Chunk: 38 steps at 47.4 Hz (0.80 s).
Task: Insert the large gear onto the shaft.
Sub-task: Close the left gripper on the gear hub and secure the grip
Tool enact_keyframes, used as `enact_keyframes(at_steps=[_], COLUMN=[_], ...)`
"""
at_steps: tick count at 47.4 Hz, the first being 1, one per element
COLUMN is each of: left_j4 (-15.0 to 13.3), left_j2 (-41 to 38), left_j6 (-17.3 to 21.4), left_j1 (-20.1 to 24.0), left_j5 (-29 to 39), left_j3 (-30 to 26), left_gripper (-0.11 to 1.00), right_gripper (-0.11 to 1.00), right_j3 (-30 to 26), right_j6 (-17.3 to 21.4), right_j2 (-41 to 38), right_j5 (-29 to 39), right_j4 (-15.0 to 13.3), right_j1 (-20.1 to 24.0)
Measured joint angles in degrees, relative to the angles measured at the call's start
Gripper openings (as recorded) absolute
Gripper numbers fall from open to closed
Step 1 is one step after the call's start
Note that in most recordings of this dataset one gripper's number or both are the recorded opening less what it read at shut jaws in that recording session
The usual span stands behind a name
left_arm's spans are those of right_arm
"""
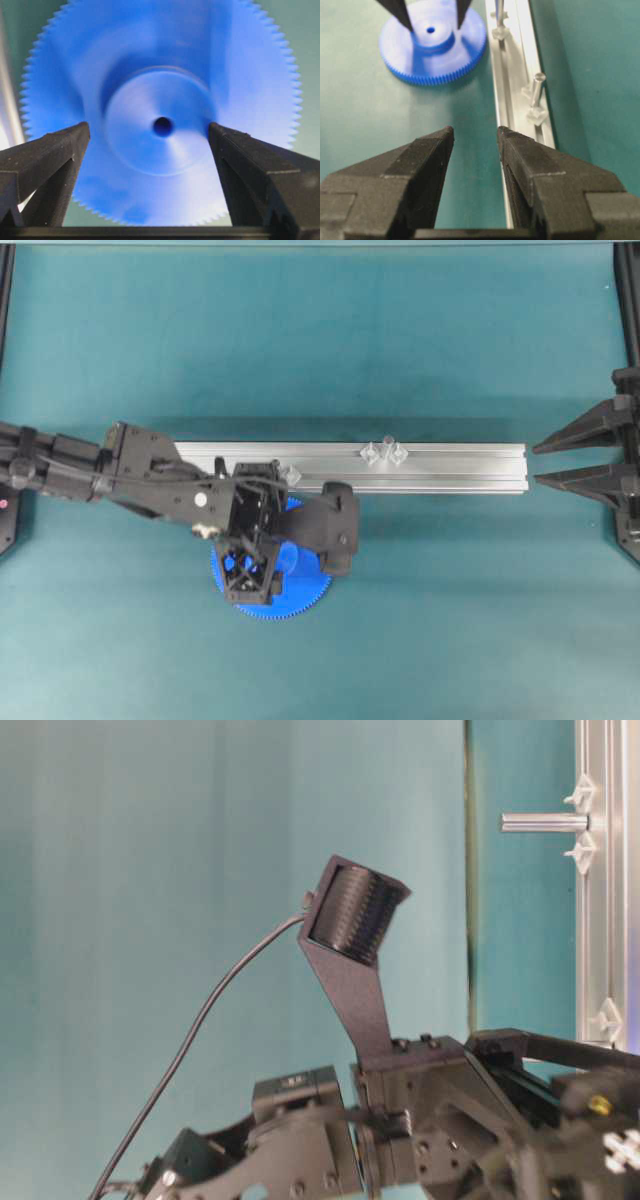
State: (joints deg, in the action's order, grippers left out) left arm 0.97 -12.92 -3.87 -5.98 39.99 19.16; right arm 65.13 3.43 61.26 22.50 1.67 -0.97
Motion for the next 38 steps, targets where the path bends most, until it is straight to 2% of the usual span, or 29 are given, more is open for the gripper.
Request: enact_keyframes(at_steps=[20,38], left_j4=[-0.1,0.1], left_j2=[-0.5,-1.0], left_j6=[0.1,-1.0], left_j1=[0.1,-2.1], left_j5=[0.0,1.6], left_j3=[-0.2,-1.3], left_gripper=[0.93,0.93], right_gripper=[0.50,0.50], right_j3=[0.3,0.3], right_j6=[0.1,0.2], right_j2=[0.1,0.4], right_j5=[0.0,0.1], right_j4=[0.0,0.0], right_j1=[0.0,-0.1])
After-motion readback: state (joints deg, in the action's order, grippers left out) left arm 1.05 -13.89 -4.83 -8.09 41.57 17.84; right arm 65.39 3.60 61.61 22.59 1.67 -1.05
